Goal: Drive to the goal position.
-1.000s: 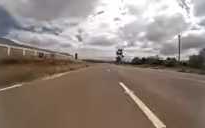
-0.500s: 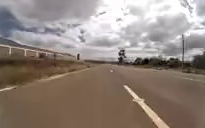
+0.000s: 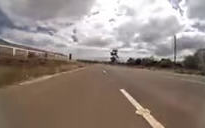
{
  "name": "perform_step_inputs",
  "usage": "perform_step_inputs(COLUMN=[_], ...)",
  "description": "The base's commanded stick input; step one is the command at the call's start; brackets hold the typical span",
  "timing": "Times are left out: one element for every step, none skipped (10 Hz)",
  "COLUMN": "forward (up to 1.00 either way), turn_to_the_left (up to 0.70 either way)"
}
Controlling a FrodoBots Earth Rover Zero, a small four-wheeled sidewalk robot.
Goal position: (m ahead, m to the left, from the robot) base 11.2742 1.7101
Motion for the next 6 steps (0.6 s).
perform_step_inputs(forward=[0.85,0.85,0.85,0.85,0.85,0.85], turn_to_the_left=[0.0,0.0,0.0,0.0,0.0,0.0])
